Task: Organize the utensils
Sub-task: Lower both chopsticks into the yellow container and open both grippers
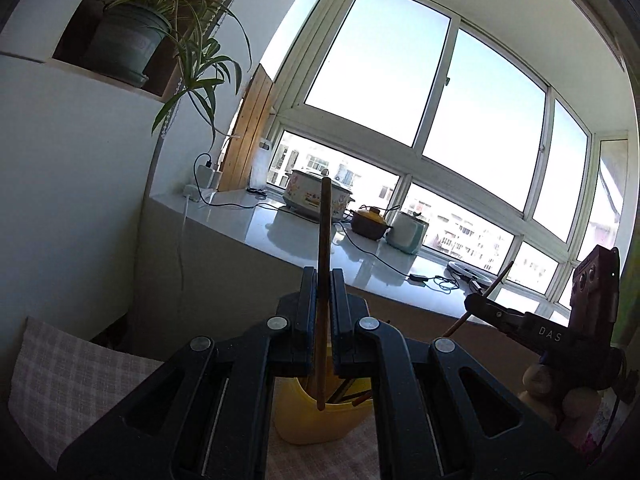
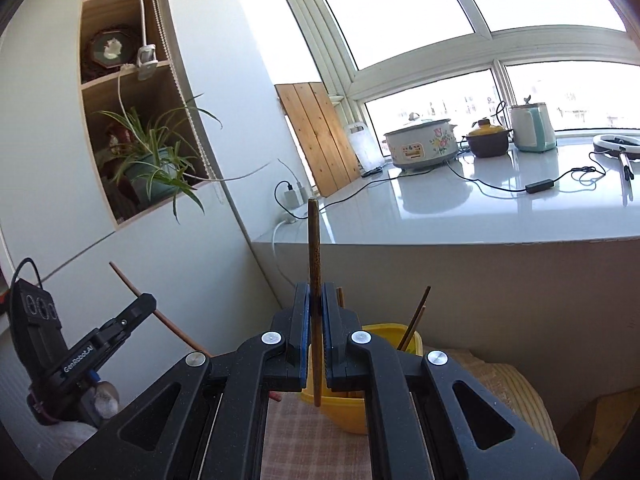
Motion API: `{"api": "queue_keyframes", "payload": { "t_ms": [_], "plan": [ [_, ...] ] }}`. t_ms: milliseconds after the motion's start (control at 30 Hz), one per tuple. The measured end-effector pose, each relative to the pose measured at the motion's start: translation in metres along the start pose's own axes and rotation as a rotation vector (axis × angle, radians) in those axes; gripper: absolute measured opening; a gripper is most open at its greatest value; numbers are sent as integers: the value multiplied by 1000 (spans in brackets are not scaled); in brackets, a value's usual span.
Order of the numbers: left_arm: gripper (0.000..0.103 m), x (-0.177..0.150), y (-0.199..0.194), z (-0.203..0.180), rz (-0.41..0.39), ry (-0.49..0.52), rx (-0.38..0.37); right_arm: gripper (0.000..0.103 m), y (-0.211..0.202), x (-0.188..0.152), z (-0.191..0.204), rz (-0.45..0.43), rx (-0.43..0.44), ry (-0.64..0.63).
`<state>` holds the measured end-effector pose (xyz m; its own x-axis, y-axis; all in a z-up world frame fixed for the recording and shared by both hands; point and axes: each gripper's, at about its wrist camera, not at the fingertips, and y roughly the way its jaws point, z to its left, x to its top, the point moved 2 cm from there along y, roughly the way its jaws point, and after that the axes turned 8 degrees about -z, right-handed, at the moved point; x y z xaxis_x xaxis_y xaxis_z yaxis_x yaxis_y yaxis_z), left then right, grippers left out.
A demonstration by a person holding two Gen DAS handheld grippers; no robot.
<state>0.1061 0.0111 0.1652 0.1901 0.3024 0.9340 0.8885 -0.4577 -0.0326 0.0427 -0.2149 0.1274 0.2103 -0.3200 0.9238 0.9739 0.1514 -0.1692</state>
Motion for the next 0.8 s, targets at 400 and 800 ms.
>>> {"api": "queue_keyframes", "payload": {
  "t_ms": [400,800],
  "plan": [
    [3,-15,52,-9,38,34,8,4,16,2,-2,-28,-78,-77],
    [4,-13,78,-18,50,24,-20,4,27,-8,-13,13,-106,-79]
  ]
}}
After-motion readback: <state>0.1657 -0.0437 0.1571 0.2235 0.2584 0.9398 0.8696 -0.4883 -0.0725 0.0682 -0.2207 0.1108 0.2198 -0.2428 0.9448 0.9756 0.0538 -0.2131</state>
